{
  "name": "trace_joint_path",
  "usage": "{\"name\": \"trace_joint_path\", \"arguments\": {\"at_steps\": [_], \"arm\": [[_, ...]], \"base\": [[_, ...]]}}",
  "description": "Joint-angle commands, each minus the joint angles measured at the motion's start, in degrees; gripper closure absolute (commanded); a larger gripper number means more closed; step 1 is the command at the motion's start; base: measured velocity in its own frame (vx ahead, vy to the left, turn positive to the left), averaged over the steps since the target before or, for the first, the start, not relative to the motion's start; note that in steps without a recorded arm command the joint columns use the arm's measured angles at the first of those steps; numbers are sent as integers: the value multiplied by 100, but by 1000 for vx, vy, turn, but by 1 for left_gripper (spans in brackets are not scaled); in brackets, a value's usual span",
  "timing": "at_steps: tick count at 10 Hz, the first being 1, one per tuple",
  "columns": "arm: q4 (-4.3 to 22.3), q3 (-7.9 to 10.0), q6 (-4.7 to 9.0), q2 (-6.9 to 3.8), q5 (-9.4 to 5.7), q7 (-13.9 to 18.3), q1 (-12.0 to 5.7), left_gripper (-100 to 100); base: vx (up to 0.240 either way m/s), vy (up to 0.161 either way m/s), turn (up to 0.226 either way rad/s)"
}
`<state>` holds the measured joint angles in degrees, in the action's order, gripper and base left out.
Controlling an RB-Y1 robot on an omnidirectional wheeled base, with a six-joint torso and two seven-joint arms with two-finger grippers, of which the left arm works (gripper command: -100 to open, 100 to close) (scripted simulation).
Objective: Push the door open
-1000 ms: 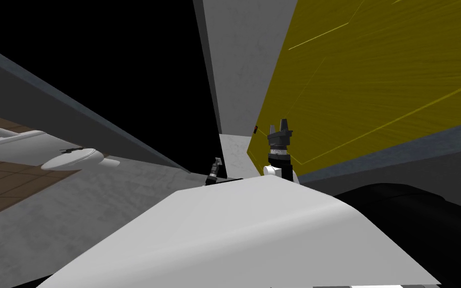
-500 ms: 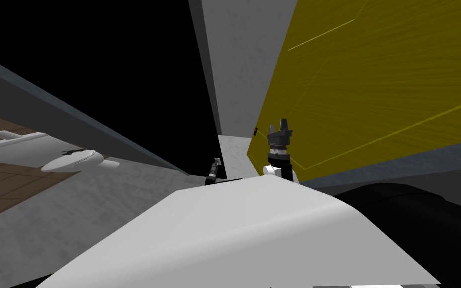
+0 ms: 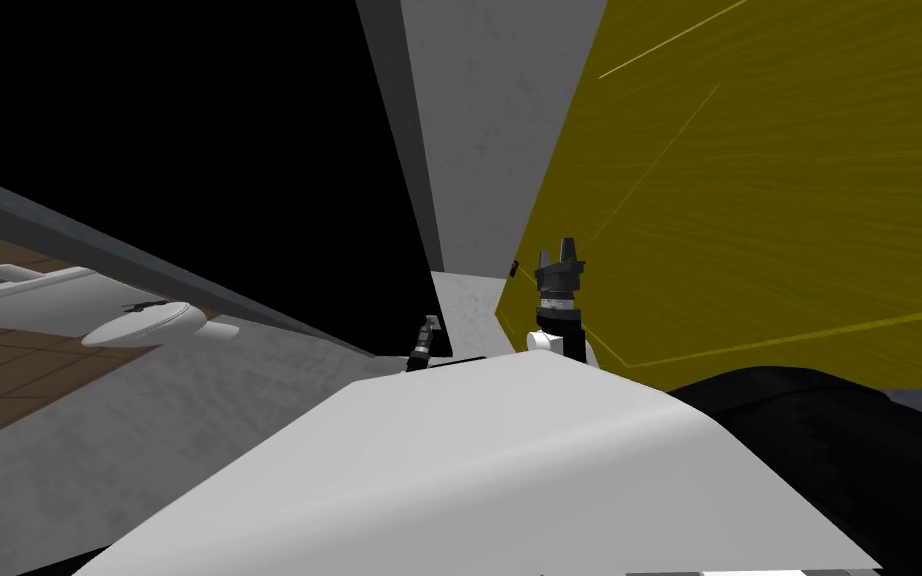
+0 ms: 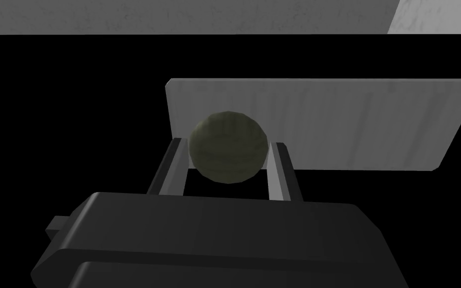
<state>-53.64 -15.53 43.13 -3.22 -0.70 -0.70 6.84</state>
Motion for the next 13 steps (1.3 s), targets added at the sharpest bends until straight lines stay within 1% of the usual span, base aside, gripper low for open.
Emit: {"name": "trace_joint_path", "arguments": {"at_steps": [1, 4, 5, 7, 9, 10, 12, 13], "arm": [[7, 158, -16, -45, -58, -26, -61, 100], [66, 379, -28, -24, -137, -106, -128, 100], [24, 287, -32, -54, -119, -63, -84, -100], [-15, 269, -52, -53, -122, -55, -59, -100], [-71, 242, -82, -24, -128, -43, -23, -100], [-99, 229, -96, 3, -130, -37, -5, -100], [-161, 199, -128, 102, -136, -24, 35, -100], [-121, 210, -105, 62, -137, -19, 16, -100]], "base": [[120, -62, 29], [135, -72, 94], [-46, -44, 59], [-195, -8, 11], [-197, -10, 32], [-226, -3, 21], [-230, -19, 33], [-98, -12, 5]]}}
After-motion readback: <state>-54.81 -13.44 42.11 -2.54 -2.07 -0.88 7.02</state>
